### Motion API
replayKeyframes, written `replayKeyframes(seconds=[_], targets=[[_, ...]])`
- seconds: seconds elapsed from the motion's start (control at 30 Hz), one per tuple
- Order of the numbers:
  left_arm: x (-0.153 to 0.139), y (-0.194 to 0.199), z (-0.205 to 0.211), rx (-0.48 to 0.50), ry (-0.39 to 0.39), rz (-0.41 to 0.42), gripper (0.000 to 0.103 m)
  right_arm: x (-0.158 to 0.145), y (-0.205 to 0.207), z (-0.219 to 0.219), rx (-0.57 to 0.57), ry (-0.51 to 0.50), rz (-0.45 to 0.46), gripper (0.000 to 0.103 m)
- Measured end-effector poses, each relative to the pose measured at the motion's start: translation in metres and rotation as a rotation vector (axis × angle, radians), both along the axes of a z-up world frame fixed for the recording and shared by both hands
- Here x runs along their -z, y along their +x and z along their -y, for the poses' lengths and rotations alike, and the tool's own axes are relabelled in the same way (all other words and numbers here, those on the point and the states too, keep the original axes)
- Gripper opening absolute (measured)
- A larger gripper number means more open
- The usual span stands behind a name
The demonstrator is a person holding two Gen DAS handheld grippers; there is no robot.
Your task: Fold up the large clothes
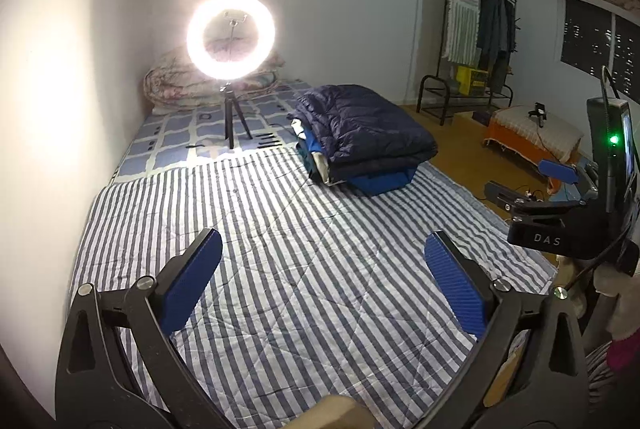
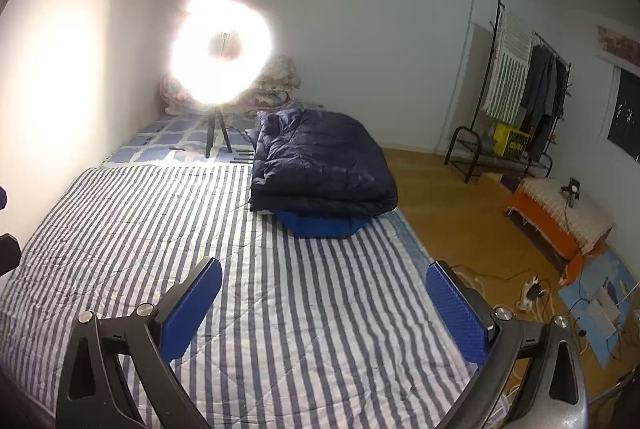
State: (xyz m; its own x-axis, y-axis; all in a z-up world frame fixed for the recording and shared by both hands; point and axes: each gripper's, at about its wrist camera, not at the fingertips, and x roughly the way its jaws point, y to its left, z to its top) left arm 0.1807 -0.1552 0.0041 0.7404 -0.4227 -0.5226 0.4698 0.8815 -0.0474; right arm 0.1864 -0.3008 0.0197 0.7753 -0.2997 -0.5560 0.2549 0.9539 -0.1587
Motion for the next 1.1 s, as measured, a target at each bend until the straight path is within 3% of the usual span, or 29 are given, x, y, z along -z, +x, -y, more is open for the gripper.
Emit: replayKeyframes(seconds=[0.53,1.1], targets=[[0.0085,-0.0015,0.0089,-0.019,0.077,0.010,0.103,0.0056,0.0012,0.0003,0.013,-0.012,-0.016,0.103],[0.0022,-0.0051,0.0055,-0.030,0.037,0.014,0.103,0.0097,-0.0010,-0.0019,0.013,-0.022,-0.020,0.103]])
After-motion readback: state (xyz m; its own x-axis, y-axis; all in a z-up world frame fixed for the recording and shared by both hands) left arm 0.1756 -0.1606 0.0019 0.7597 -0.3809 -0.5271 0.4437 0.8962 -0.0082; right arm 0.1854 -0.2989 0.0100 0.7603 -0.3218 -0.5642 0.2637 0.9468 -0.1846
